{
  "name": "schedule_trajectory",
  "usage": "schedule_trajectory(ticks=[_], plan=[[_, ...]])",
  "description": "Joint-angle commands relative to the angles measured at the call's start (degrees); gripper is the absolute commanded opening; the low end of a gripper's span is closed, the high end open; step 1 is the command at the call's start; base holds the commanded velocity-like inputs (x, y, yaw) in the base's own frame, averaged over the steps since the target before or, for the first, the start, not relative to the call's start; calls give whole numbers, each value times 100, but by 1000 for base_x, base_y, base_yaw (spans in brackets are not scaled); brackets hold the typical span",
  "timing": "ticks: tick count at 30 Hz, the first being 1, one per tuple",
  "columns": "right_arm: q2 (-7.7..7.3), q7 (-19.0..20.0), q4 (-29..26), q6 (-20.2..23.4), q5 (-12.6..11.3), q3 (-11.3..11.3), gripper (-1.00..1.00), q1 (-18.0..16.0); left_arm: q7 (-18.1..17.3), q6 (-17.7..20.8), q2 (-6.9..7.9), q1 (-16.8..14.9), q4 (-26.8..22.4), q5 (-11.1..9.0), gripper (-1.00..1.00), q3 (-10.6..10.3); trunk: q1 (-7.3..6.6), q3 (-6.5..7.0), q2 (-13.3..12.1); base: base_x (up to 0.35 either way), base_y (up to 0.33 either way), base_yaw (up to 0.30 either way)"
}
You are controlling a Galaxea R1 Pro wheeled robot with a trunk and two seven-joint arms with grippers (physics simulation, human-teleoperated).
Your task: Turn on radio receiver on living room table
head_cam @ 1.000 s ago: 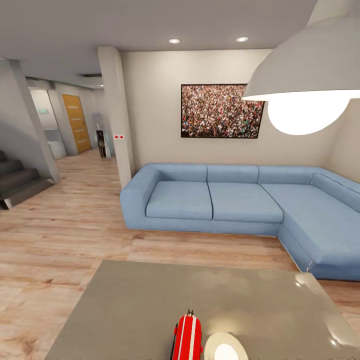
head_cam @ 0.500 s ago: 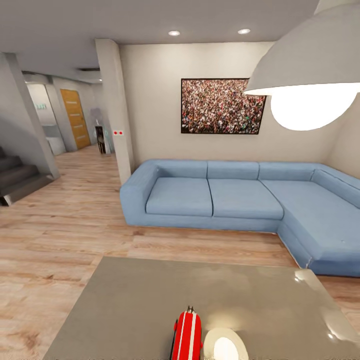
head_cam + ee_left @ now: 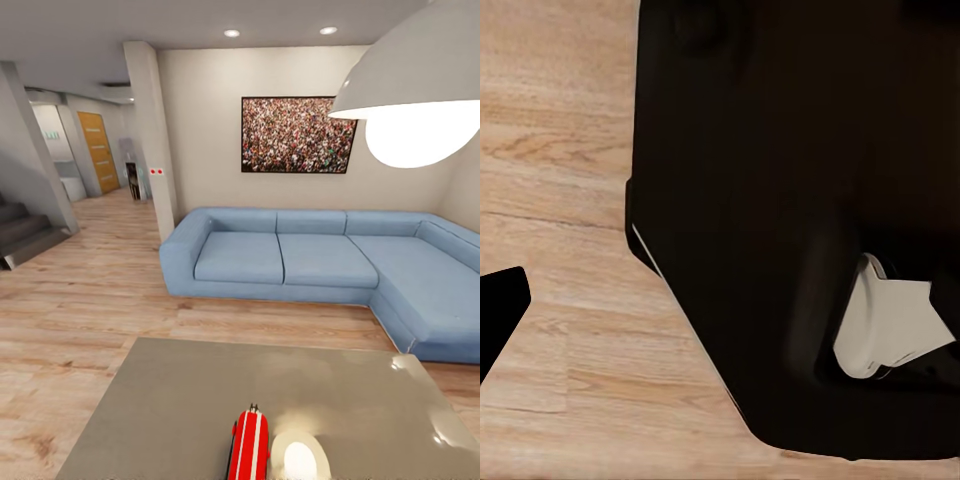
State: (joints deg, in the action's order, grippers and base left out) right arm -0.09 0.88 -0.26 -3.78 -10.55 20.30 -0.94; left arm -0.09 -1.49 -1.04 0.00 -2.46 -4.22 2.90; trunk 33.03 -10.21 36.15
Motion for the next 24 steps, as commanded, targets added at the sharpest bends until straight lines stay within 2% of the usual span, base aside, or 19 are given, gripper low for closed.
schedule_trajectory(ticks=[1,24], plan=[[0,0,0,0,0,0,100,-1,0,0,0,0,0,0,100,0,0,-10,0,0,0,0],[8,0,0,0,-2,0,100,0,0,0,-1,0,0,0,100,1,0,-224,0,0,0,0]])
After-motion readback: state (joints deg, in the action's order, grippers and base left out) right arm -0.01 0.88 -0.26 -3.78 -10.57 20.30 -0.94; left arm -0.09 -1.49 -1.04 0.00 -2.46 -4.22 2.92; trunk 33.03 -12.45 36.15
